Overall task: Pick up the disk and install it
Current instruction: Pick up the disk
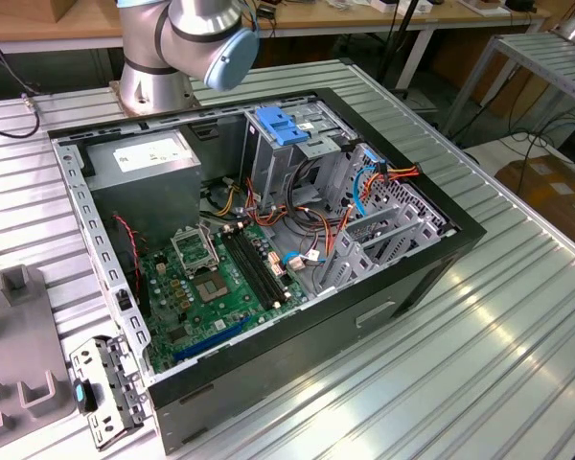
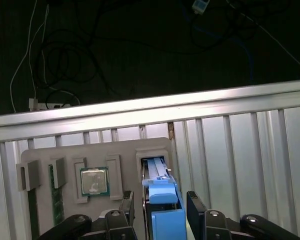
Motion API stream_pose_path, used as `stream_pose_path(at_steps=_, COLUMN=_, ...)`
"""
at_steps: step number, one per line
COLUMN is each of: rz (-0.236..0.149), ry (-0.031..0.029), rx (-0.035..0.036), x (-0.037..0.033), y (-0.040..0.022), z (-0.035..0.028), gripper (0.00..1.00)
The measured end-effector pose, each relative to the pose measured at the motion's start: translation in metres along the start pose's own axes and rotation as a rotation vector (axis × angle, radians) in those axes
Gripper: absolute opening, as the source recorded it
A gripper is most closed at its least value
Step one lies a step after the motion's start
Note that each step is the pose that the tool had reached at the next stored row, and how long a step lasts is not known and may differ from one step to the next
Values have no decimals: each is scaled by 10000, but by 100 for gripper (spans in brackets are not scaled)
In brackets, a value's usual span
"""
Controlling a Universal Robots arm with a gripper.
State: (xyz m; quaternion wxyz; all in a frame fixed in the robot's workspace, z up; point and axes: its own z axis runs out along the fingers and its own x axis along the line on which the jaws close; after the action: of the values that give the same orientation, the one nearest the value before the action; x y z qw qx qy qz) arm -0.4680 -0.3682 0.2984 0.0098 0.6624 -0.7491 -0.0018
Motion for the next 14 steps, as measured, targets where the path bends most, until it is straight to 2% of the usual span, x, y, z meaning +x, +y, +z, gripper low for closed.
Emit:
stream_pose_path(at_steps=2, rz=-2, ry=-1, rx=9, x=-25, y=3, z=1, gripper=54)
stream_pose_path(at_steps=4, rz=-31, ry=-6, rx=53, x=-26, y=5, z=6, gripper=54)
stream_pose_path(at_steps=5, rz=-38, ry=-18, rx=147, x=-26, y=8, z=8, gripper=54)
stream_pose_path(at_steps=7, rz=-45, ry=-28, rx=235, x=-25, y=9, z=9, gripper=54)
stream_pose_path(at_steps=10, rz=-43, ry=-41, rx=249, x=-25, y=18, z=13, gripper=54)
stream_pose_path(at_steps=13, rz=-43, ry=-68, rx=249, x=-17, y=79, z=21, gripper=54)
stream_pose_path(at_steps=14, rz=-44, ry=-68, rx=248, x=-17, y=79, z=22, gripper=54)
